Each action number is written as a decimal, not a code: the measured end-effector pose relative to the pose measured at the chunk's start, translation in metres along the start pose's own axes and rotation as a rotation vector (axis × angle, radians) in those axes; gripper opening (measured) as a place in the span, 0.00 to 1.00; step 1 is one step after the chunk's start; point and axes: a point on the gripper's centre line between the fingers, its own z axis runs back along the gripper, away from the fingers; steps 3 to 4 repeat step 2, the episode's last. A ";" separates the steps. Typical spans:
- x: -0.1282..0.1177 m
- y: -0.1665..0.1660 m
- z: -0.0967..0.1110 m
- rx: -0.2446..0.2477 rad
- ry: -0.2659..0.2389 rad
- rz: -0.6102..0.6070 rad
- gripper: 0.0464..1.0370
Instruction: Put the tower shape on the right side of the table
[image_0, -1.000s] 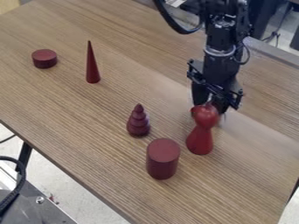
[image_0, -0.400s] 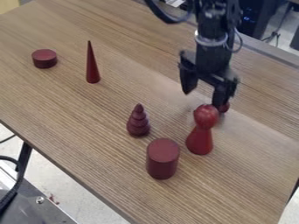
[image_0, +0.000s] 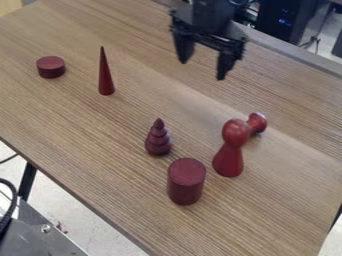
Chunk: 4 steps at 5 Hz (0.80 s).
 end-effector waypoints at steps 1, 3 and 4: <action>0.000 0.021 0.000 0.031 0.044 0.054 0.96; -0.001 0.029 -0.010 0.047 0.114 0.064 0.96; -0.001 0.029 -0.010 0.047 0.114 0.064 0.96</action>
